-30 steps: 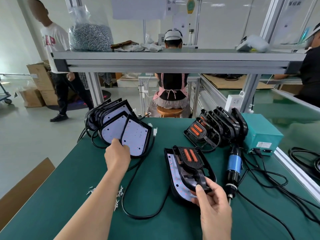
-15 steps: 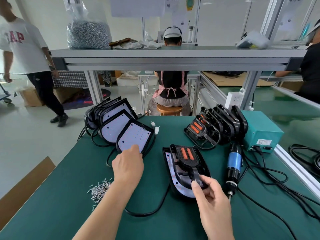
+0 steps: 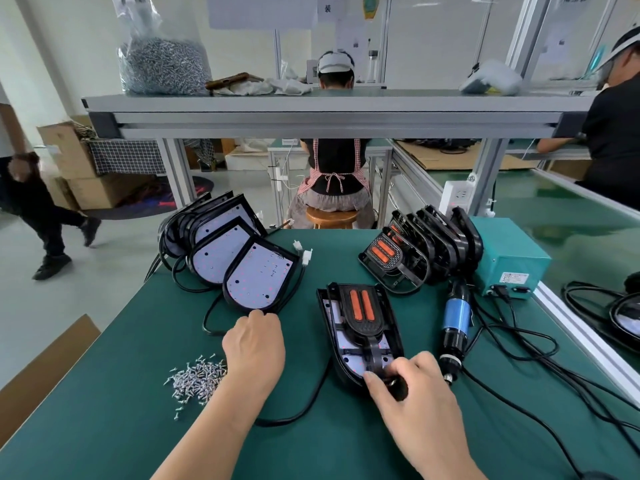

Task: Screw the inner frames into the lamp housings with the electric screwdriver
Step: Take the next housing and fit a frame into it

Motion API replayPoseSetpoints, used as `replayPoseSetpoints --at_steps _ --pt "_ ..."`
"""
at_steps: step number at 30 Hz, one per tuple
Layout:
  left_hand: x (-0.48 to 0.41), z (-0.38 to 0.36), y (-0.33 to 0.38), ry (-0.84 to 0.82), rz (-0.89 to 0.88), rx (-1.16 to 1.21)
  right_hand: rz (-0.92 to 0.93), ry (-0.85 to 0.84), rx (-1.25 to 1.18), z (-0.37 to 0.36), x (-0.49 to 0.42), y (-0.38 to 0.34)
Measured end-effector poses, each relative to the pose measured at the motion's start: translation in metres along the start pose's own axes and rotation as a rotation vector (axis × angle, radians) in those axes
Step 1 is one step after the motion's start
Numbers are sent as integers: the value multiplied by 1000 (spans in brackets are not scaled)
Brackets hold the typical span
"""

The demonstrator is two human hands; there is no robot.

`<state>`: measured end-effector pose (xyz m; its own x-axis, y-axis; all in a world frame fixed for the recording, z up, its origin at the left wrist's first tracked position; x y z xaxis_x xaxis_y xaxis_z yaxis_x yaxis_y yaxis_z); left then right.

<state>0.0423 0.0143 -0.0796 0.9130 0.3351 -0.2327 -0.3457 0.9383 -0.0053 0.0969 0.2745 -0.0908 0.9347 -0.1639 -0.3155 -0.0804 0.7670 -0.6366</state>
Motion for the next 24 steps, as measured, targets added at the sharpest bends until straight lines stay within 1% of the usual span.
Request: replayPoseSetpoints --at_steps 4,7,9,14,16,18,20,24 --pt "5 -3 4 -16 0 25 131 29 -19 3 -5 -2" --pt "8 -5 6 -25 2 72 159 -7 -18 -1 -5 1" --pt "8 -8 12 -33 -31 126 175 -14 -16 -2 -5 1" --pt "6 -2 32 -17 -66 439 294 70 -16 8 0 -14" --pt "8 -1 39 -67 -30 599 313 28 -16 5 2 -18" --pt "9 -4 42 -123 41 782 316 -47 -46 -3 5 -19" --pt "11 -10 45 -168 44 847 324 -106 -93 -12 11 -24" --pt "15 -18 45 -200 4 882 327 -151 -108 -18 21 -33"
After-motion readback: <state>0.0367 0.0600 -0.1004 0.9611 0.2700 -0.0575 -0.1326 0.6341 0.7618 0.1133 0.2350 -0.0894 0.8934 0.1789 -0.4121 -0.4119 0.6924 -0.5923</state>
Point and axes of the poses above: each hand's wrist, its own x-axis away from the middle knuckle, its own z-axis out of the back of the hand, y = z × x, the point moved 9 cm from there along -x, towards the middle knuckle, and after that the axes turned 10 degrees about y, right-handed, at the moved point
